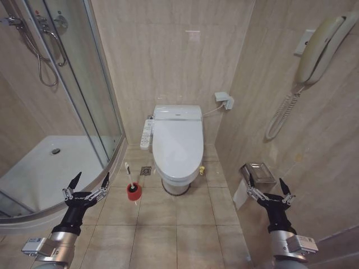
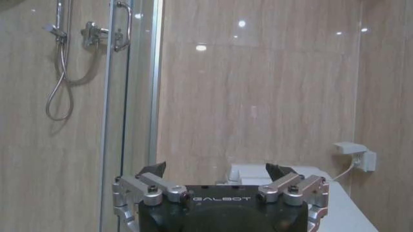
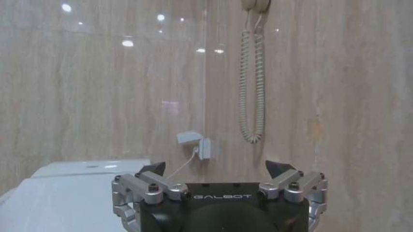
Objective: Open the toilet lid, clean the toilet bowl with a toilet brush, close the toilet lid, and flush.
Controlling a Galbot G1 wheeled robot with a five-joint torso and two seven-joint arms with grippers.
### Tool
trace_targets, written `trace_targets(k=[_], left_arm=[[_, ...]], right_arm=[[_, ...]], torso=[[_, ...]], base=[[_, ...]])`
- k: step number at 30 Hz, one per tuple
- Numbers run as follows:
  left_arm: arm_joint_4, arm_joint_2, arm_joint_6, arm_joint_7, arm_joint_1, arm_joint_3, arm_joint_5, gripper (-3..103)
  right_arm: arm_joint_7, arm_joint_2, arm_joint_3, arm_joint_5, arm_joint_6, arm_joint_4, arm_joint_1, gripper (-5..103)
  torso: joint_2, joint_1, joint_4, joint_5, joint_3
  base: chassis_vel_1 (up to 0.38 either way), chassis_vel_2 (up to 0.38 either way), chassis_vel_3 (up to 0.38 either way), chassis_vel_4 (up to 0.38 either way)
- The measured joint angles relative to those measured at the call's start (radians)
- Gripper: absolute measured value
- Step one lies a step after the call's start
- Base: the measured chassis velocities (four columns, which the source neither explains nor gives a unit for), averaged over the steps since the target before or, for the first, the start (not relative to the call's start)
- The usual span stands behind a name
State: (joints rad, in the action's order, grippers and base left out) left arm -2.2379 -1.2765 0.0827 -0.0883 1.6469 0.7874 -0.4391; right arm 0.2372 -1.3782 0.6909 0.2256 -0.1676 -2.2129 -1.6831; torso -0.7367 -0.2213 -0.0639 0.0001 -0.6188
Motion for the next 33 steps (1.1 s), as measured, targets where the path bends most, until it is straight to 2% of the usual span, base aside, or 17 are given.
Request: trace_targets(k=[33], left_arm=[[0.0, 0.0, 0.0, 0.0, 0.0, 0.0, 0.0, 100]], right_arm=[[0.0, 0.0, 0.0, 0.0, 0.0, 0.0, 0.0, 100]], torso=[[0.0, 0.0, -0.0002, -0.0002, 0.0]], base=[[0.026, -0.031, -0.027, 0.026]])
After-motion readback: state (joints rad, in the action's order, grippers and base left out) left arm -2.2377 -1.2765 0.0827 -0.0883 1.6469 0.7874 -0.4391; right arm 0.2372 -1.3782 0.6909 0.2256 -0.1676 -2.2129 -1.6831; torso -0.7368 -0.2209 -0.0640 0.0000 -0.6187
